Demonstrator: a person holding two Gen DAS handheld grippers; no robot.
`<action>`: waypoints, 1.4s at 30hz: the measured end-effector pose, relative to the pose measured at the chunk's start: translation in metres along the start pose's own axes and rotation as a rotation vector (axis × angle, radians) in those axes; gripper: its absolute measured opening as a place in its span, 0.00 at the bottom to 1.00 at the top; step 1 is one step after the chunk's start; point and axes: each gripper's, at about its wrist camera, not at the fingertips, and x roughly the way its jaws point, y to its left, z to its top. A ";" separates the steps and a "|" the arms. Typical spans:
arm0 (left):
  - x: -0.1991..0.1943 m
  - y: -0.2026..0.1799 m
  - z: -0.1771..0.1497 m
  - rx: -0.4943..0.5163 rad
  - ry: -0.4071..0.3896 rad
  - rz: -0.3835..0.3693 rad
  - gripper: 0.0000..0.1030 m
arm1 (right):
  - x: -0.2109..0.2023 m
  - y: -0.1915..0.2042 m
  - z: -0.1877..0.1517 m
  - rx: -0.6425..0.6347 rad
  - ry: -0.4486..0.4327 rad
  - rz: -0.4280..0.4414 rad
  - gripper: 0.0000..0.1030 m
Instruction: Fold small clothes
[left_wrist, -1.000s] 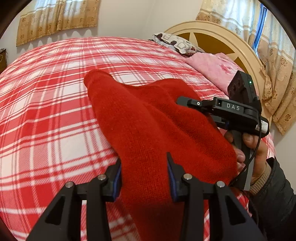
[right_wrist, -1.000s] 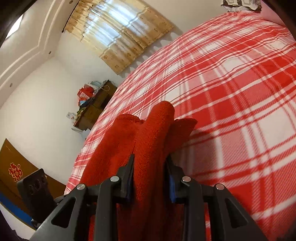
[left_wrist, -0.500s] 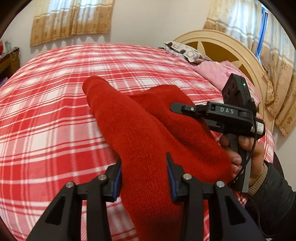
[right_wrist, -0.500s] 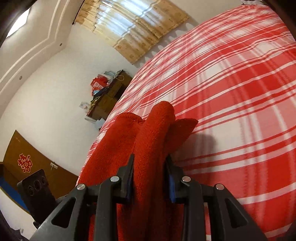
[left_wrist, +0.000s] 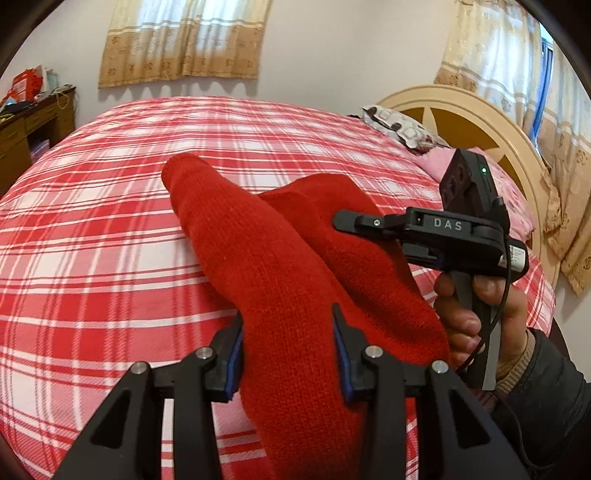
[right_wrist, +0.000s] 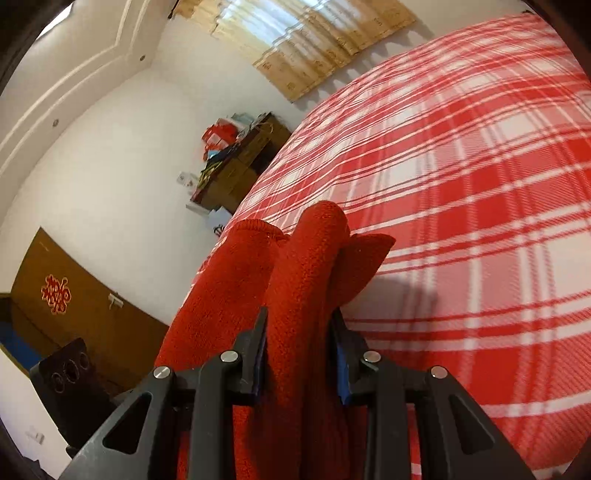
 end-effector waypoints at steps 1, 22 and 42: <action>-0.003 0.005 -0.001 -0.010 -0.007 0.005 0.40 | 0.006 0.005 0.002 -0.006 0.006 0.005 0.29; -0.041 0.080 -0.022 -0.145 -0.066 0.104 0.40 | 0.116 0.064 -0.001 -0.046 0.177 0.119 0.29; -0.044 0.115 -0.050 -0.191 -0.019 0.119 0.40 | 0.160 0.061 -0.002 0.013 0.253 0.166 0.29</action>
